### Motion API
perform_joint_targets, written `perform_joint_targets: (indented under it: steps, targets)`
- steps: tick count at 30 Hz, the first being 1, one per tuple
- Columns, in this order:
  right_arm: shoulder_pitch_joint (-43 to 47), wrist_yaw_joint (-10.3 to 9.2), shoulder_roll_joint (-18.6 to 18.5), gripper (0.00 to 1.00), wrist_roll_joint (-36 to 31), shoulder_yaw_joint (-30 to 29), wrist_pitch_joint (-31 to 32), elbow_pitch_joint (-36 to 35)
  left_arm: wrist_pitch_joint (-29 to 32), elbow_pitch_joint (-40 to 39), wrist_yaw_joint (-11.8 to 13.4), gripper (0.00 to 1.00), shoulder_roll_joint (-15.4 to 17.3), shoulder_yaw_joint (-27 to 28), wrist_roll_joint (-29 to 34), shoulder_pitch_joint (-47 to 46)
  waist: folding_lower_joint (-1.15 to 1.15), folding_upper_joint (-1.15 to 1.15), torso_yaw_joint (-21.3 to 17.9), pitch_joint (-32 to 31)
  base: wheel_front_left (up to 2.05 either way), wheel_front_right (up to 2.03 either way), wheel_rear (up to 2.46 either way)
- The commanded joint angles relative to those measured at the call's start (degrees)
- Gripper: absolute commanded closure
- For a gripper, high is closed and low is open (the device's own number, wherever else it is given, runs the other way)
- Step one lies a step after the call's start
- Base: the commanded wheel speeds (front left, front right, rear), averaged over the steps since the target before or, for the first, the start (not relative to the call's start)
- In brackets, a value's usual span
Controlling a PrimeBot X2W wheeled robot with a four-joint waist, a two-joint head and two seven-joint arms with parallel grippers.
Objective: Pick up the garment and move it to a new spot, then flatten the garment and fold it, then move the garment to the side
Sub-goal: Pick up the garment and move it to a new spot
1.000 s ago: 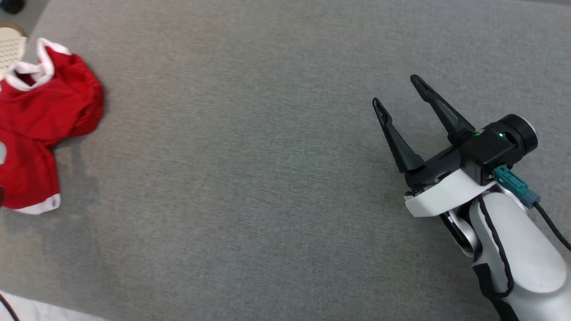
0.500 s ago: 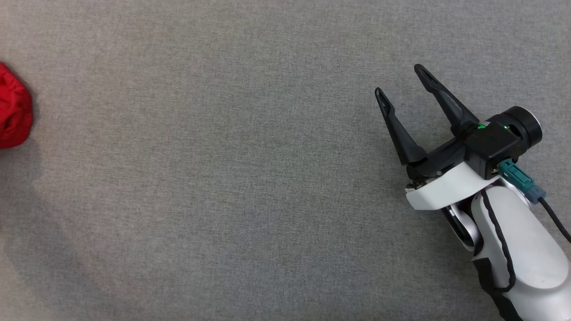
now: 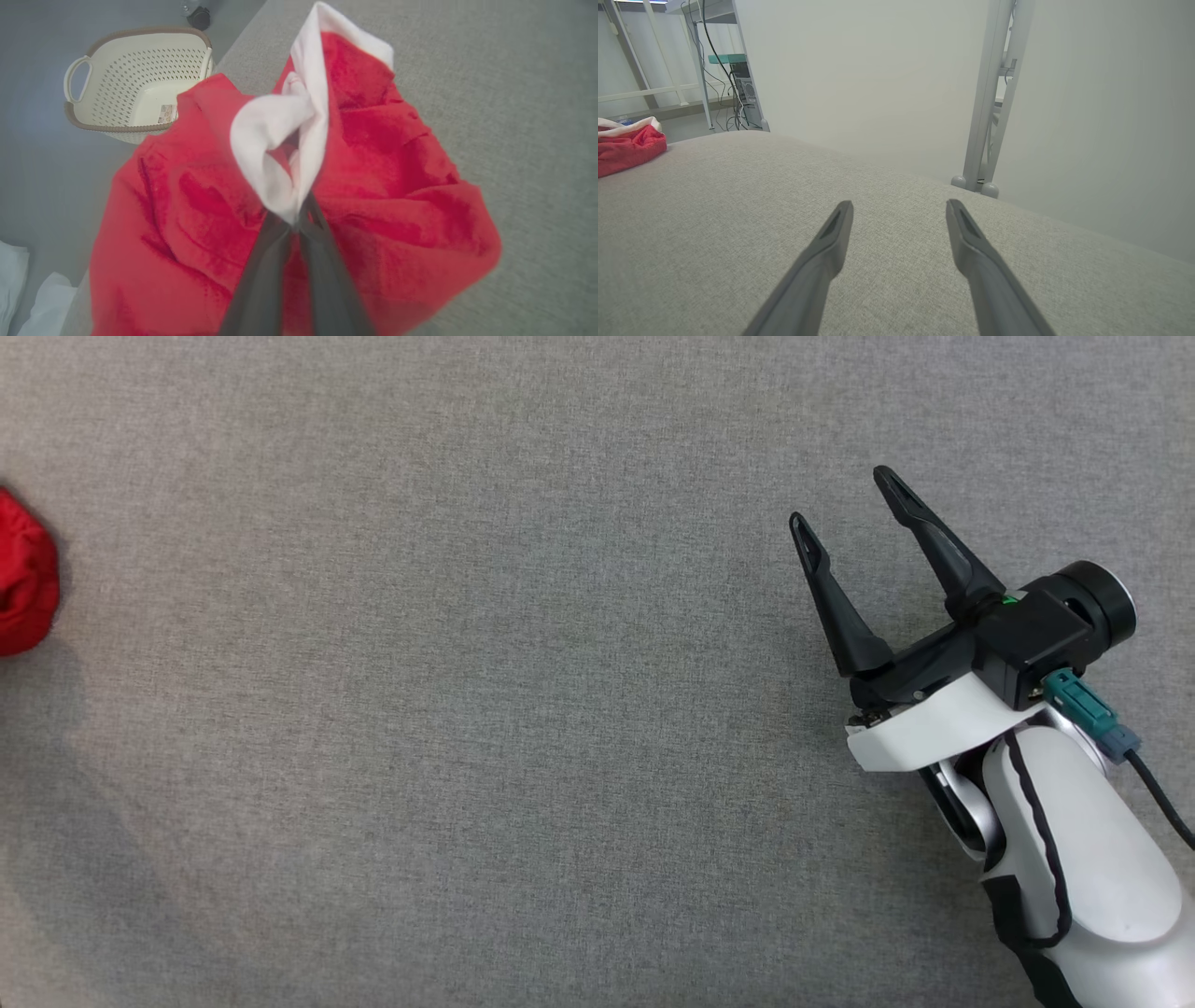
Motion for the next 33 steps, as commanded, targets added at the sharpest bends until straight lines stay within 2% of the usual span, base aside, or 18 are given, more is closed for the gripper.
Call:
perform_joint_targets:
  steps: [1, 6, 10, 18, 26, 33]
  targets:
    - [1.01, -0.02, 0.05, 0.0, -0.23, -0.17, -0.09, 0.24, -1.94, -0.29, -0.25, 1.0, 0.45, -0.45, 0.2, -0.93, 0.0, 0.0, 0.08, -0.62, 0.0, 0.0, 0.0]
    - [1.36, -0.02, 1.02, 0.0, -0.36, -0.61, -0.09, 0.36, -10.09, -2.38, -0.61, 1.0, -0.01, -1.8, 1.07, -1.89, 0.0, 0.0, -0.19, -3.03, 0.0, 0.0, 0.0]
    - [2.68, -0.02, 1.84, 0.0, 0.13, -2.43, -0.09, 0.35, -16.89, -5.88, -0.9, 1.0, -1.96, -3.88, 0.88, -2.25, 0.0, 0.0, -0.65, -5.82, 0.0, 0.0, 0.0]
    - [5.21, -0.01, 3.22, 0.0, 0.45, -5.65, -0.09, 0.8, -23.37, -17.95, -0.9, 1.0, -5.95, -13.06, -0.22, -1.47, 0.0, 0.0, -2.22, -11.21, 0.0, 0.0, 0.0]
    - [8.34, -0.02, 3.98, 0.0, 0.58, -9.43, -0.09, 0.44, -21.54, -34.39, -0.92, 1.0, -8.47, -24.38, -3.16, 3.41, 0.0, 0.0, -6.16, -16.04, 0.0, 0.0, 0.0]
    - [10.43, -0.01, 4.89, 0.0, 0.69, -12.89, -0.09, -0.58, -16.45, -45.59, -0.45, 1.0, -13.26, -31.78, -2.85, 8.04, 0.0, 0.0, -10.44, -16.38, 0.0, 0.0, 0.0]
